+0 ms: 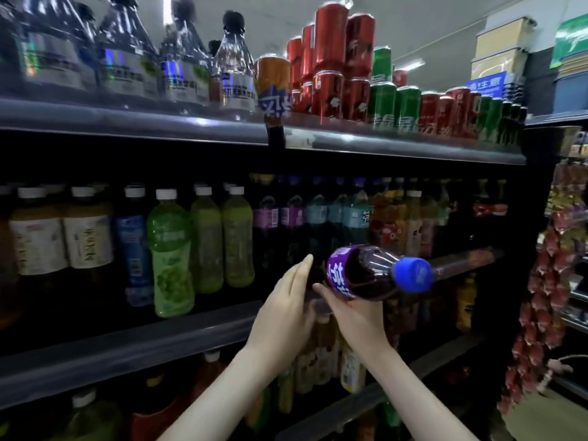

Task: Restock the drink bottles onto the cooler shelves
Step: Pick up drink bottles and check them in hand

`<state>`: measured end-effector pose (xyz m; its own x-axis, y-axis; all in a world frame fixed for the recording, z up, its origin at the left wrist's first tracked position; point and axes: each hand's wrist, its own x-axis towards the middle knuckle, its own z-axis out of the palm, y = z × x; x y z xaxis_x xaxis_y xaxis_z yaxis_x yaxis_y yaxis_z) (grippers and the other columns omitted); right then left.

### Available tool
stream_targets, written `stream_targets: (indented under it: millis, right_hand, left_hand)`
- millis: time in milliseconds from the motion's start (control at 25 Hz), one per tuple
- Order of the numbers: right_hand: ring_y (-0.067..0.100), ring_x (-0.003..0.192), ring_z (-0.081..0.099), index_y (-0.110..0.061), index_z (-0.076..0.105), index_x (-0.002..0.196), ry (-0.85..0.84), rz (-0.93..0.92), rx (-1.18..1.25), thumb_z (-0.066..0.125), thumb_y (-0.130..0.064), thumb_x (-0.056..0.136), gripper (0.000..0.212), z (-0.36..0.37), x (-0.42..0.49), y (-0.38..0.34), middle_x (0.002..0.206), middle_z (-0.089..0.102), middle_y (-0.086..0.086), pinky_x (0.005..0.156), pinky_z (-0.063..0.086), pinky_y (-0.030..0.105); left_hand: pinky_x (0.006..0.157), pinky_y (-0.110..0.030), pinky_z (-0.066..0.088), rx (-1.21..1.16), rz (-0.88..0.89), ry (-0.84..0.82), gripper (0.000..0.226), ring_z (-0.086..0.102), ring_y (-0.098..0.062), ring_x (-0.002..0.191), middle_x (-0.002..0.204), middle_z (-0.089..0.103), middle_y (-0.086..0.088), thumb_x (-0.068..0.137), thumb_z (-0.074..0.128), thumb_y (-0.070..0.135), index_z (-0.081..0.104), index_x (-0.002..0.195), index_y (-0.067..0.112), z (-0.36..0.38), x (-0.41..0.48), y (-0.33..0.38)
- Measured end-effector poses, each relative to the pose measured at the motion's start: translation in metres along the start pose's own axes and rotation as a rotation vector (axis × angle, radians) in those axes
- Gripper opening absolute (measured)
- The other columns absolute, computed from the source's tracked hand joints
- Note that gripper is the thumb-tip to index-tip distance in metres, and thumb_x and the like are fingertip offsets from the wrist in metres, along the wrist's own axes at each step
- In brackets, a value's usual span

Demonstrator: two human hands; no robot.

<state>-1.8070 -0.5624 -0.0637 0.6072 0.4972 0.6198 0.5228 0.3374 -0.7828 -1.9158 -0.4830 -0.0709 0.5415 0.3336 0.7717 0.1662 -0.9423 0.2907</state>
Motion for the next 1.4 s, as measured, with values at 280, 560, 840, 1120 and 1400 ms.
stream_targets:
  millis: [280, 560, 840, 1120, 1400]
  right_hand:
    - [-0.01, 0.089, 0.061, -0.029, 0.047, 0.12, -0.334, 0.063, 0.003, 0.082, -0.014, 0.071, 0.062, 0.041, 0.095, 0.035, 0.097, 0.064, -0.019, 0.068, 0.044, 0.003]
    - [0.004, 0.095, 0.057, -0.03, 0.037, 0.134, -0.471, 0.055, -0.137, 0.078, -0.022, 0.076, 0.071, 0.049, 0.149, 0.064, 0.1, 0.056, -0.016, 0.064, 0.042, 0.001]
    - [0.017, 0.124, 0.048, -0.022, 0.033, 0.144, -0.453, -0.122, -0.381, 0.057, -0.044, 0.091, 0.062, 0.023, 0.16, 0.097, 0.136, 0.048, 0.0, 0.096, 0.043, 0.027]
    - [0.013, 0.102, 0.046, -0.012, 0.038, 0.134, -0.037, -0.448, -0.357, 0.06, -0.014, 0.091, 0.048, -0.048, 0.186, 0.144, 0.112, 0.049, 0.004, 0.088, 0.04, 0.02]
    - [0.033, 0.121, 0.042, -0.015, 0.022, 0.14, 0.044, -0.121, -0.408, 0.076, -0.038, 0.076, 0.087, -0.114, 0.239, 0.188, 0.132, 0.042, 0.016, 0.099, 0.041, 0.046]
  left_hand:
    - [0.088, -0.034, 0.05, -0.031, -0.338, -0.04, 0.071, 0.056, -0.019, 0.114, 0.125, 0.057, -0.004, 0.08, 0.067, 0.014, 0.029, 0.14, 0.016, 0.028, 0.075, -0.06]
    - [0.075, -0.026, 0.046, 0.006, -0.612, -0.135, 0.05, 0.063, -0.026, 0.101, 0.107, 0.064, -0.009, 0.081, 0.065, 0.014, 0.037, 0.123, 0.011, 0.051, 0.113, -0.076]
    - [0.078, -0.032, 0.049, 0.136, -0.643, -0.08, 0.061, 0.06, -0.028, 0.101, 0.115, 0.06, -0.014, 0.087, 0.062, 0.029, 0.027, 0.133, 0.009, 0.085, 0.125, -0.068]
    - [0.104, -0.059, 0.032, 0.55, -0.276, 0.36, 0.093, 0.024, -0.047, 0.133, 0.148, 0.017, -0.03, 0.076, 0.072, 0.01, 0.011, 0.146, 0.009, 0.129, 0.125, -0.036]
    - [0.107, -0.06, 0.028, 0.69, -0.065, 0.232, 0.085, 0.024, -0.044, 0.133, 0.148, 0.019, -0.028, 0.075, 0.073, 0.018, 0.027, 0.146, 0.014, 0.228, 0.166, 0.017]
